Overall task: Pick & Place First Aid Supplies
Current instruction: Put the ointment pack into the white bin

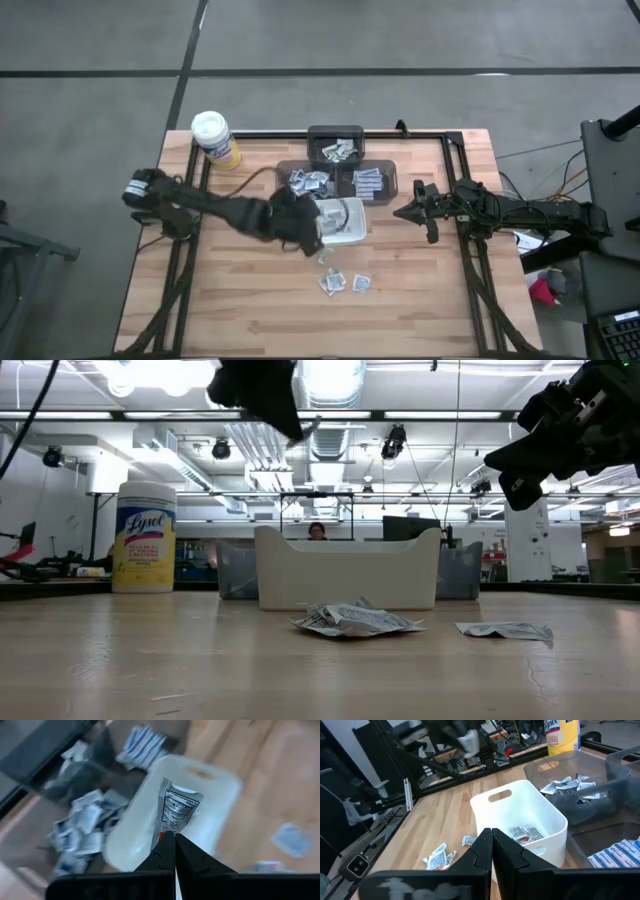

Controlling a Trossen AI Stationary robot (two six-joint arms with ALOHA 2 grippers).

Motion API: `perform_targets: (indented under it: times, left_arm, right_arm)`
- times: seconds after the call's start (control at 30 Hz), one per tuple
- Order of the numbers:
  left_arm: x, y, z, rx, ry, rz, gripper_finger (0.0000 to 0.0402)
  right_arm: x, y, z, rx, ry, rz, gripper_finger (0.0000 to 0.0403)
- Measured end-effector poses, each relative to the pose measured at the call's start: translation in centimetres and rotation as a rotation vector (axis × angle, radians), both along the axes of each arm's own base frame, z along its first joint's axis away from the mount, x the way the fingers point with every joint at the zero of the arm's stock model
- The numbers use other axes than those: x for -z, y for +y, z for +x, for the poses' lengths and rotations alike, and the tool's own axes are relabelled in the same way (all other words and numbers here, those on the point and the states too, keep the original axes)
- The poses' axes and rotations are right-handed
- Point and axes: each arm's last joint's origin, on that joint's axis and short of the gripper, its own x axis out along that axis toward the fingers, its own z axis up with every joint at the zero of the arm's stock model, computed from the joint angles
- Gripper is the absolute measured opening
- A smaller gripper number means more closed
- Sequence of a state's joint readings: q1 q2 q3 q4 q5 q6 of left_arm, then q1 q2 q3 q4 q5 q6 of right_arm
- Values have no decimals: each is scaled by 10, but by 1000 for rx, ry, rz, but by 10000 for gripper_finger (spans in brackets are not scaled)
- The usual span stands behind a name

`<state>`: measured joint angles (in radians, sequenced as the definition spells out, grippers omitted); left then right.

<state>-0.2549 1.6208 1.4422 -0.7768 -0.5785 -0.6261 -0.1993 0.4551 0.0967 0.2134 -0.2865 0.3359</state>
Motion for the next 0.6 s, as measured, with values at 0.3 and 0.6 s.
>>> perform_targets:
  times: [0.3,0.6]
  left_arm:
    - [-7,74,13,81,152,16,0]
    - [9,99,28,231,211,-43,0]
  right_arm:
    - [0,0,0,0,0,0,8]
    - [0,0,0,0,0,1,8]
